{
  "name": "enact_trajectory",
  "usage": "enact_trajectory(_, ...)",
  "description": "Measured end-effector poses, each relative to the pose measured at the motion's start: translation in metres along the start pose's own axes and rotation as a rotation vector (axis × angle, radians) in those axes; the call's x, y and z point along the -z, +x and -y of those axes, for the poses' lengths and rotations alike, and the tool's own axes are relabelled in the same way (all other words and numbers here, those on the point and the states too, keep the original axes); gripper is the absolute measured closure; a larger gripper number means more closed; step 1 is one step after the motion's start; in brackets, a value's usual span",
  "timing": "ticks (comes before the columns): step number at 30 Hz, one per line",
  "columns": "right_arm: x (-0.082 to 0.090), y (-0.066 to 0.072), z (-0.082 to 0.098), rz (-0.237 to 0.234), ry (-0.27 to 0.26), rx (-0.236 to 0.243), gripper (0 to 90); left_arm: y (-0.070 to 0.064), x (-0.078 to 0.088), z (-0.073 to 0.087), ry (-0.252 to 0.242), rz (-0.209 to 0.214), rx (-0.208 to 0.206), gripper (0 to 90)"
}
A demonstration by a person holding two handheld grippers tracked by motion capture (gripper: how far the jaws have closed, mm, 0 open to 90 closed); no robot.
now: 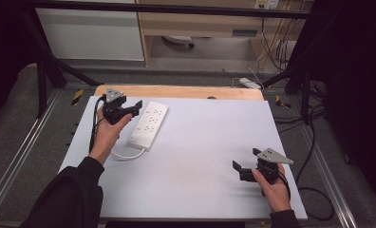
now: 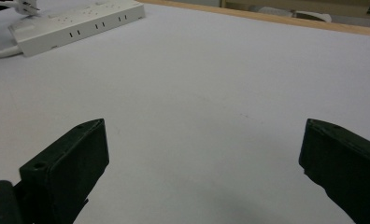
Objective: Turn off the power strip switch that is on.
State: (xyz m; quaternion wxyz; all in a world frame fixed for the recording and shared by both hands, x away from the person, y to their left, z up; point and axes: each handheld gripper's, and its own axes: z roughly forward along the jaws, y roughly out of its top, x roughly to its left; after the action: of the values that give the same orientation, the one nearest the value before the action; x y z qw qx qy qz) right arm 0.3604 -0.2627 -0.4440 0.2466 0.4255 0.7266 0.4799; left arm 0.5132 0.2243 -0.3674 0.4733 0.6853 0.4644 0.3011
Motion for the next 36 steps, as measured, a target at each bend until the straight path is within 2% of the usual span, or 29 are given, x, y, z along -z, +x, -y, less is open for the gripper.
enact_trajectory(13,0.000,0.000,0.000,-0.006,-0.003,-0.002,2.0,0.004,-0.008,0.006,0.051,-0.005,-0.015,50.8)
enact_trajectory(16,0.001,-0.001,0.000,-0.006,-0.002,-0.003,1.9,0.006,-0.010,0.007,0.058,-0.014,-0.005,56.0)
enact_trajectory(36,0.000,0.000,0.000,-0.006,0.001,-0.004,1.9,0.001,-0.027,0.018,0.106,0.038,-0.013,79.1)
